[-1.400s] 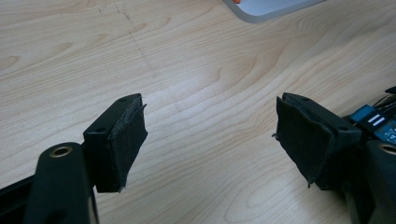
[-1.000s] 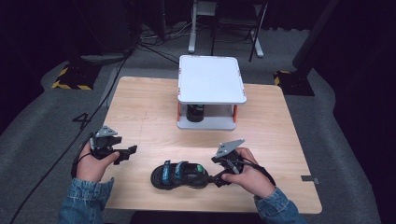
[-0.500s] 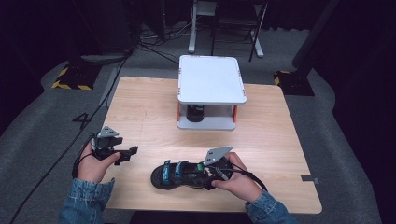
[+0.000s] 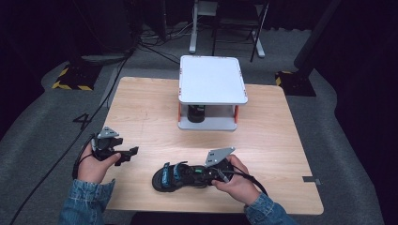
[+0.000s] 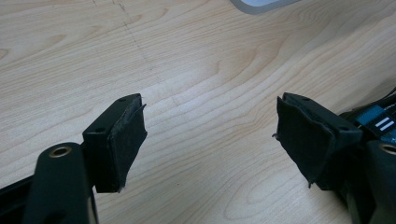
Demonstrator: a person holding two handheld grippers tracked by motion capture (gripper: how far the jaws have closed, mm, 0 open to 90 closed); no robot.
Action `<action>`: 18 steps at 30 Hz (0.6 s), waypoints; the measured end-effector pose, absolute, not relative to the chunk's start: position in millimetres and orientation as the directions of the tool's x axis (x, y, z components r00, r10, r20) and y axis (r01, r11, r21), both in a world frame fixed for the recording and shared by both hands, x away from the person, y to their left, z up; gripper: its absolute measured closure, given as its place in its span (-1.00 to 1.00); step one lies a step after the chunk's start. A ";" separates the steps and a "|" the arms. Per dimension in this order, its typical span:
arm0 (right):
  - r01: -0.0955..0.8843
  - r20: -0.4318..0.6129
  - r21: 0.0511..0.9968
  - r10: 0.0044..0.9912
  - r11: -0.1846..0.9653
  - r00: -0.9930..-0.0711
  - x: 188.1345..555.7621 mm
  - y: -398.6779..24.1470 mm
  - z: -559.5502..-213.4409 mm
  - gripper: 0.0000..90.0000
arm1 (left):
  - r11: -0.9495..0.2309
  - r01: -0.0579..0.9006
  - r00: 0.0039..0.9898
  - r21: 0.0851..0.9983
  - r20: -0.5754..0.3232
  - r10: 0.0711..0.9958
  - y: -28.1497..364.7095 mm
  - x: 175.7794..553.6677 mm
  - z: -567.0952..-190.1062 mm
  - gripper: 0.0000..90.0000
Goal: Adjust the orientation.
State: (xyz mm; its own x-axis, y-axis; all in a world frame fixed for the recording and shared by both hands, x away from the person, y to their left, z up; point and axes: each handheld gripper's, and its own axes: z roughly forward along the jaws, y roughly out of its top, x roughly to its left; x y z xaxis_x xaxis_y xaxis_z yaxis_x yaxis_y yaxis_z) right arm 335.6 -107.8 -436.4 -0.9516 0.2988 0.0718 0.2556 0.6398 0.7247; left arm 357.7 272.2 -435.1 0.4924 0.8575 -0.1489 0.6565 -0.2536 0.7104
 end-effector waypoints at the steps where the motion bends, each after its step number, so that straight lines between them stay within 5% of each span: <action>1: 0.257 0.073 0.735 0.304 0.628 -0.950 336.2 -109.4 -434.6 0.74 | -0.253 0.656 0.492 0.711 -0.149 0.858 272.2 357.8 -435.2 -0.46; 9: 0.306 0.067 0.785 0.418 0.538 -0.906 345.1 -129.2 -424.2 0.75 | -0.248 0.656 0.489 0.713 -0.151 0.859 271.9 357.5 -434.8 -0.46; 18: 0.438 0.046 0.825 0.730 0.358 -0.682 371.5 -187.8 -417.9 0.74 | -0.246 0.657 0.487 0.713 -0.152 0.860 271.2 357.9 -435.2 -0.46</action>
